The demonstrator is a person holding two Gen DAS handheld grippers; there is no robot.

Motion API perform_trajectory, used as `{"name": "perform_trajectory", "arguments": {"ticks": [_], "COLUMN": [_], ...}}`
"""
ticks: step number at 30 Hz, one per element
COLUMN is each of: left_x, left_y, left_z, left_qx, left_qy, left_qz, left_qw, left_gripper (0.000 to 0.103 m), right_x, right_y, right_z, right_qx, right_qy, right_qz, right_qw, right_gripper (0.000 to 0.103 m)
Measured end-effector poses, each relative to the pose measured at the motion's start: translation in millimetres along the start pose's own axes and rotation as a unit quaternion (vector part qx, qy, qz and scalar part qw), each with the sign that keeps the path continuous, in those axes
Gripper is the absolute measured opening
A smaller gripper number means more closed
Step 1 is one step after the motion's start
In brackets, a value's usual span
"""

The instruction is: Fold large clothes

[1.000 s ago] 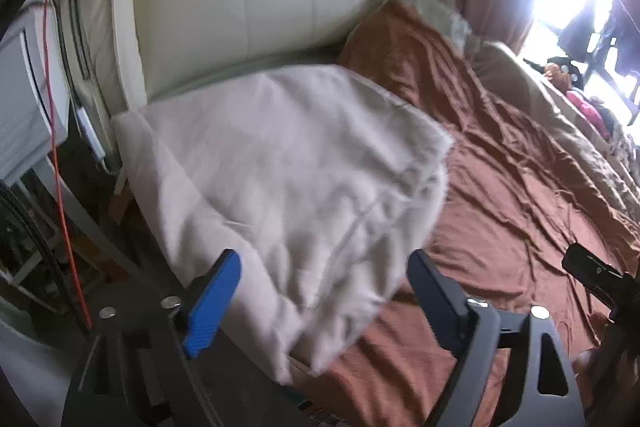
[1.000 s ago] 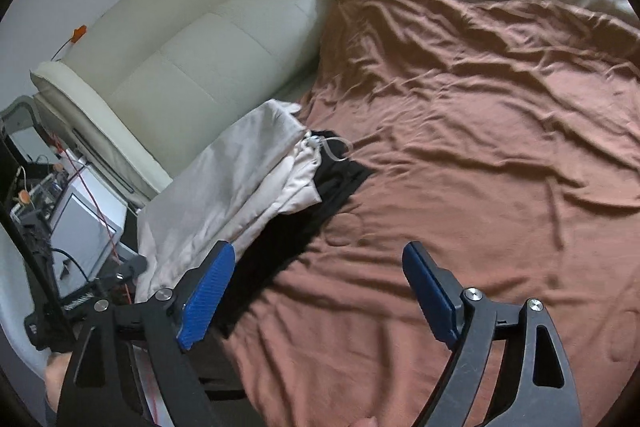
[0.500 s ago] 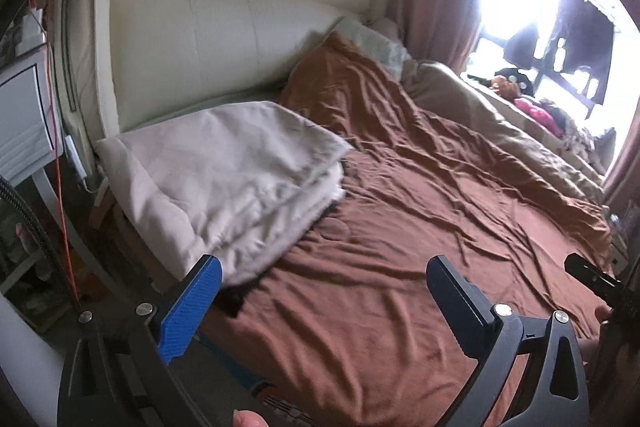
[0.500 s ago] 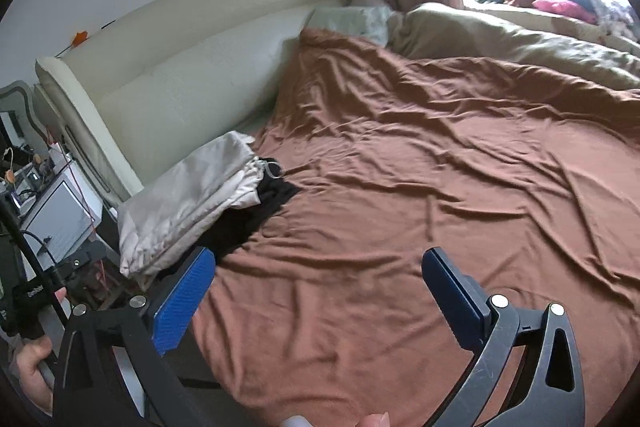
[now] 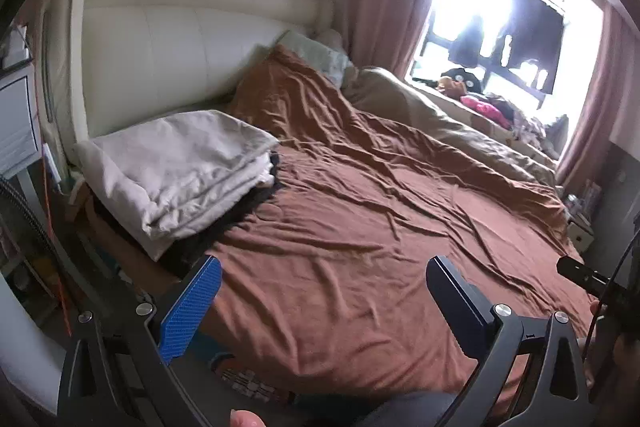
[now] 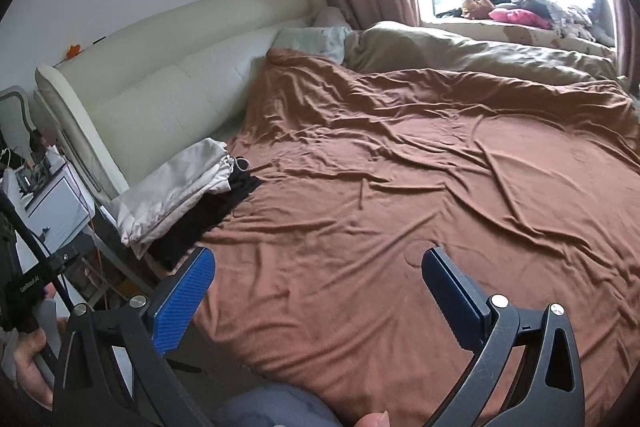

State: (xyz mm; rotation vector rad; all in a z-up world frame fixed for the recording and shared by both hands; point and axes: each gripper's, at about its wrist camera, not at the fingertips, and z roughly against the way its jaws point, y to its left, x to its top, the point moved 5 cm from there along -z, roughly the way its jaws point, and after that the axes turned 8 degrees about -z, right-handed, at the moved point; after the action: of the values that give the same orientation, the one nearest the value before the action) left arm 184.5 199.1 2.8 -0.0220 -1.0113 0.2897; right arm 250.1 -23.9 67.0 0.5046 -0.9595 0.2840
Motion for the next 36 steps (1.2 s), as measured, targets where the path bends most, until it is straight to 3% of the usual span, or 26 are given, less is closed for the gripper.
{"name": "perform_trajectory", "arguments": {"ticks": [13,20,29,36], "left_x": [-32,-44,-61,-66], "left_y": [-49,-68,-94,-108], "left_z": [44,60,54,49], "left_qx": [-0.04,-0.051,-0.052,-0.054], "left_qy": [-0.021,-0.047,-0.069,-0.078], "left_qz": [-0.069,-0.079,-0.105,-0.113], "left_qw": [0.9966,0.9944,0.9907,0.9891], "left_gripper": [0.103,0.103,0.103,0.103], "right_x": [-54,-82,-100,-109], "right_y": [-11,-28,-53,-52], "right_z": [77,102,120,107], "right_qx": [-0.034,-0.05,-0.092,-0.094], "right_qy": [-0.048,-0.081,-0.112,-0.115], "right_qz": [0.029,0.027,0.005,0.003], "right_qw": [0.998,0.995,0.989,0.989], "right_gripper": [0.103,0.103,0.103,0.103]}}
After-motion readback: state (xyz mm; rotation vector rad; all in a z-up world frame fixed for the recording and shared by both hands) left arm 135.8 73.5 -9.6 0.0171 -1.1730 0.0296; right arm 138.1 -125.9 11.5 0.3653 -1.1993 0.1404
